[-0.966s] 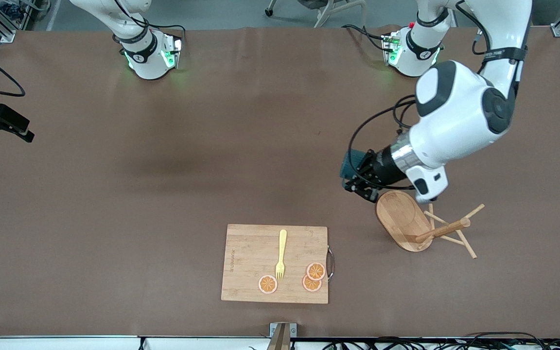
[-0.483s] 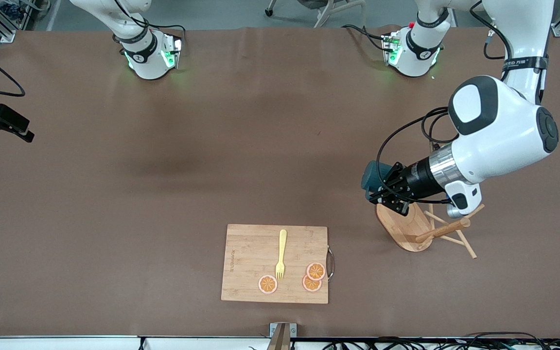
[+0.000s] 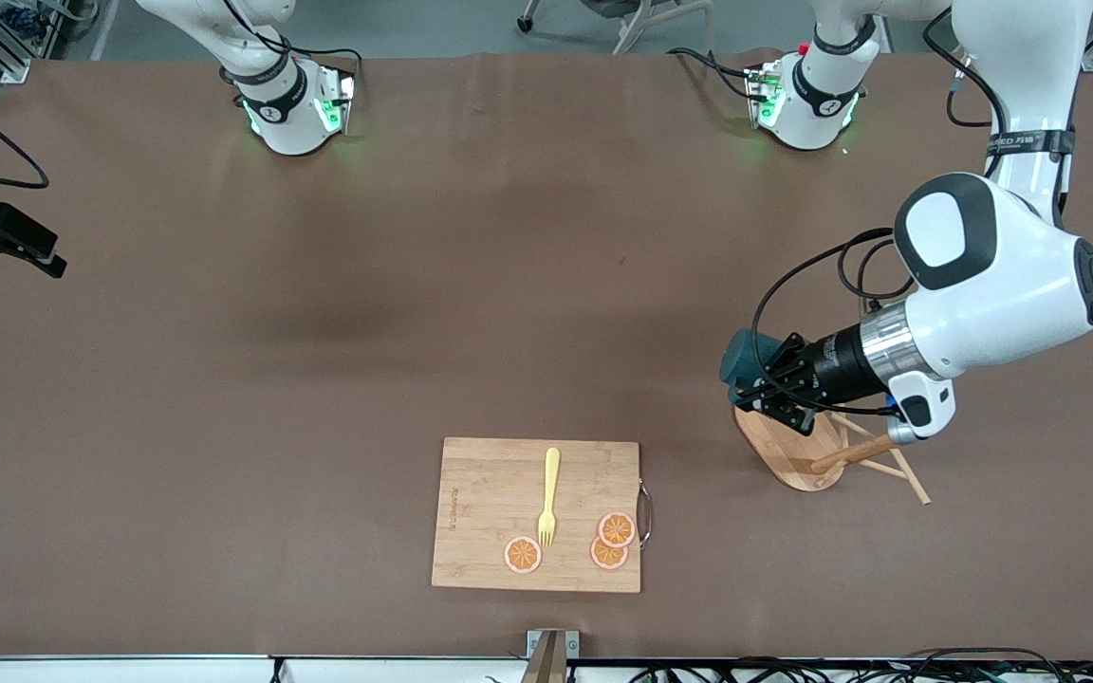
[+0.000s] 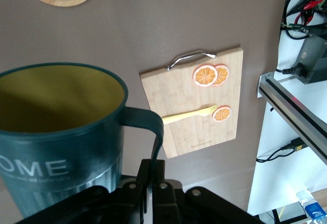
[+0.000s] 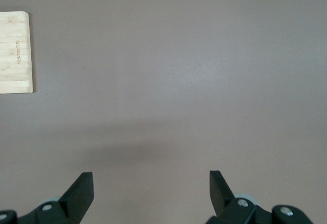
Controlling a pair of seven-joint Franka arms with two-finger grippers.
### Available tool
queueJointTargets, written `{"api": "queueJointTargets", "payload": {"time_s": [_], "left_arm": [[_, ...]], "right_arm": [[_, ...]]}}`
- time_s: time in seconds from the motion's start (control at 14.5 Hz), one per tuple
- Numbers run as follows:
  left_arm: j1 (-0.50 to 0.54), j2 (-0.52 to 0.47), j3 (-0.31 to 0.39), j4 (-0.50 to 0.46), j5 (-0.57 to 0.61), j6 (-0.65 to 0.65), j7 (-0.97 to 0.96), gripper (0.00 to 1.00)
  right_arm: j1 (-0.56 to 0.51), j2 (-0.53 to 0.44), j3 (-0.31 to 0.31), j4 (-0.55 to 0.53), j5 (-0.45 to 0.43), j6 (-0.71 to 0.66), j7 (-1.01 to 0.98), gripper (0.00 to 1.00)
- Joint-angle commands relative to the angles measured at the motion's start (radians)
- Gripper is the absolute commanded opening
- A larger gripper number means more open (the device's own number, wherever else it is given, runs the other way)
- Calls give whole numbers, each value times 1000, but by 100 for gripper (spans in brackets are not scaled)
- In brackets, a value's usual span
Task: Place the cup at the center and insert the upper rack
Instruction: 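Lower the mug handle over a stand peg with the left gripper, then slide the handle down the peg and open the left gripper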
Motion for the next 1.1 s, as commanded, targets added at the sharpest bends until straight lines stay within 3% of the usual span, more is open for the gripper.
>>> {"api": "queueJointTargets", "payload": {"time_s": [0.0, 1.03], "left_arm": [[25, -1, -6, -5, -22, 8, 24, 1], [94, 23, -6, 5, -25, 7, 68, 2]], "right_arm": [[-9, -25, 7, -17, -12, 4, -9, 100], [-9, -23, 7, -17, -12, 6, -8, 100]]}}
